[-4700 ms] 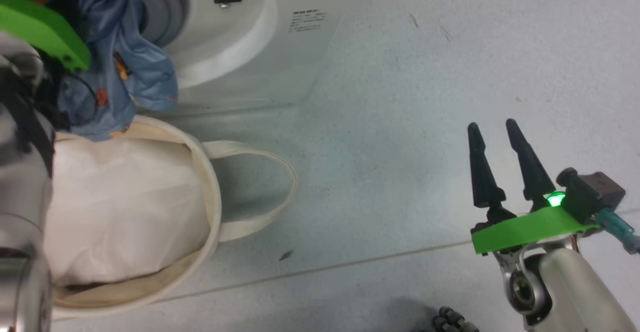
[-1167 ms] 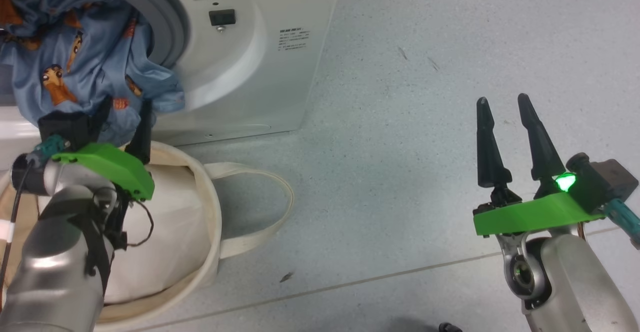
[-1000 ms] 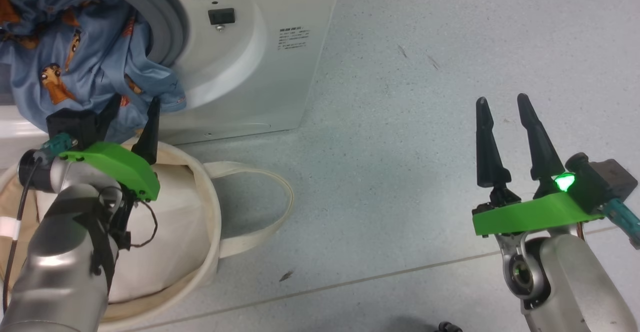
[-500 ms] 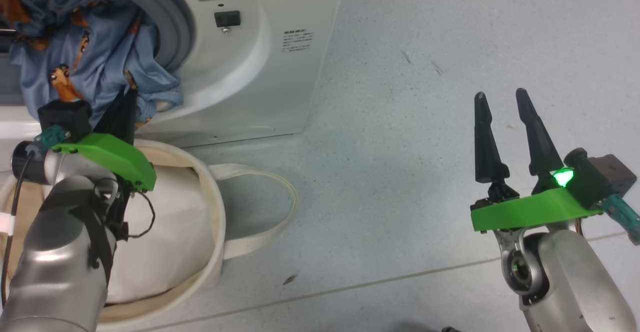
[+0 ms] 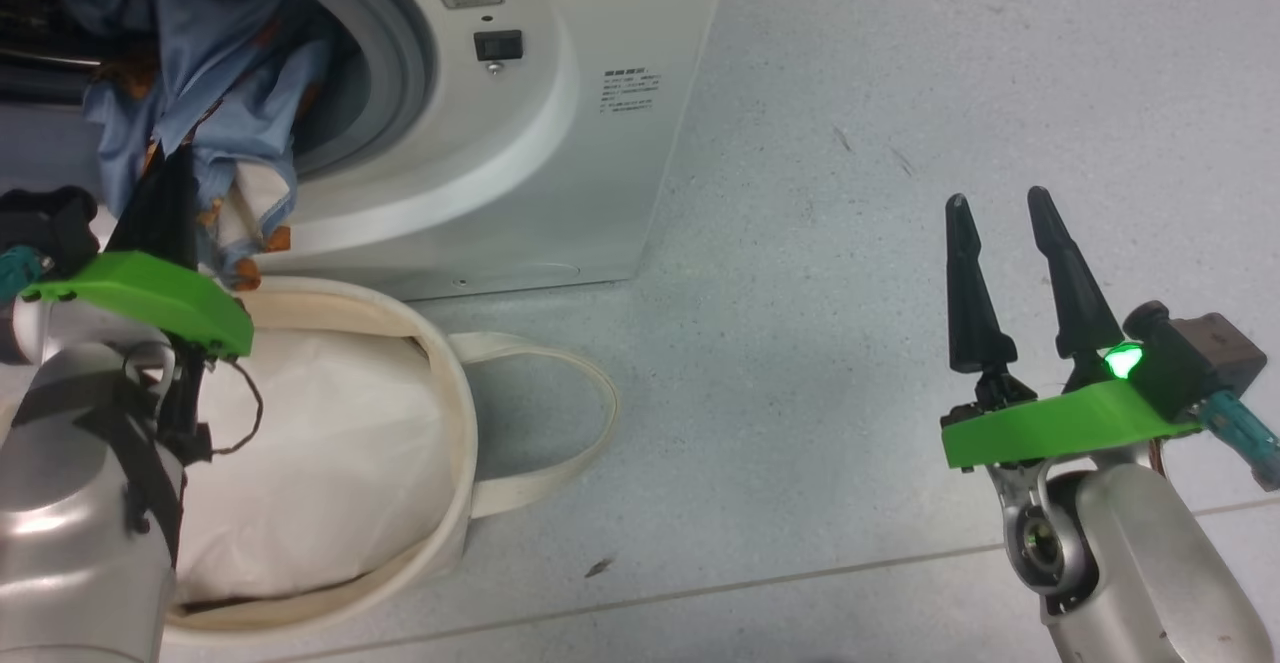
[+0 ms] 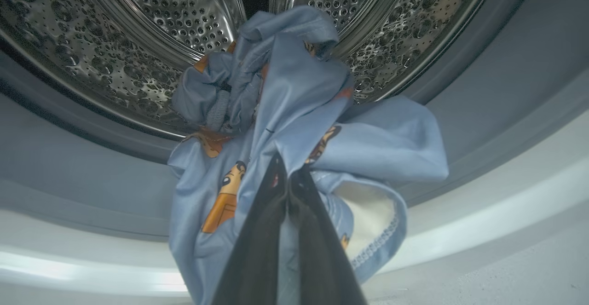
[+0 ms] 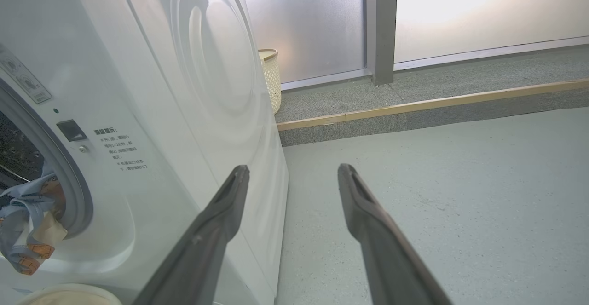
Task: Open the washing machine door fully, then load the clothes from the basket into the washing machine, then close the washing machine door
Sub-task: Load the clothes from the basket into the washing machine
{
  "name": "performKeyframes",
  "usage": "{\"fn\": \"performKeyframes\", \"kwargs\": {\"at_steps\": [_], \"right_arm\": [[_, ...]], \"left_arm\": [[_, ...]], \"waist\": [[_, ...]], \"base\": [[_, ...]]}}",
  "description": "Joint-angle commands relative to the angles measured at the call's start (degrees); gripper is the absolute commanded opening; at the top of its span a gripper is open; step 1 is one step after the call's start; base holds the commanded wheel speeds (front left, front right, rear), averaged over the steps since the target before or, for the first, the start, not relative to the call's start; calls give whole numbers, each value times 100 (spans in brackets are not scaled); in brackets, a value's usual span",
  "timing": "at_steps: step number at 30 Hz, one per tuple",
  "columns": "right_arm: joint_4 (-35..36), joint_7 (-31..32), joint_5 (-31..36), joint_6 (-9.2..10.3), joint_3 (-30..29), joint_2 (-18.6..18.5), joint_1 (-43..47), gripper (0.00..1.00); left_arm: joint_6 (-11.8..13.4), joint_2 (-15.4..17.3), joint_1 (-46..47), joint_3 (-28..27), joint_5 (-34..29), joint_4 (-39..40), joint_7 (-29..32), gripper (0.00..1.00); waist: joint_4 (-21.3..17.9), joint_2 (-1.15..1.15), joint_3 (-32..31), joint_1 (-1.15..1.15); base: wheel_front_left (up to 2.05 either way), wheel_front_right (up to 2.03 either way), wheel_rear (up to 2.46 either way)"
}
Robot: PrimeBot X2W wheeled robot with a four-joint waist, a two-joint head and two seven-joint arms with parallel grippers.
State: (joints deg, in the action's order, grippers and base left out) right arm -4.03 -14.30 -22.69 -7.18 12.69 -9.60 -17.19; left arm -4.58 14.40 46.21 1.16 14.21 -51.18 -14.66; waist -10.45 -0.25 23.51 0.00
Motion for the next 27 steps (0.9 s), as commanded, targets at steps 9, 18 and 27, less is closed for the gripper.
{"fn": "performKeyframes", "kwargs": {"at_steps": [9,18,27], "right_arm": [[268,-70,63,-31,53,-174,193,100],[479,-70,111,-31,-130,-110,378,100],[740,-70,129,-31,-45,4,262,100]], "left_arm": [[-92,528,1066,-162,-269,-323,-34,0],[-19,608,1965,-240,-416,-356,-34,0],[9,640,2469,-398,-669,342,-34,0]], "waist": [[-146,0,301,0],[-284,0,748,0],[-457,0,1248,0]], "base": [[0,0,0],[0,0,0],[0,0,0]]}}
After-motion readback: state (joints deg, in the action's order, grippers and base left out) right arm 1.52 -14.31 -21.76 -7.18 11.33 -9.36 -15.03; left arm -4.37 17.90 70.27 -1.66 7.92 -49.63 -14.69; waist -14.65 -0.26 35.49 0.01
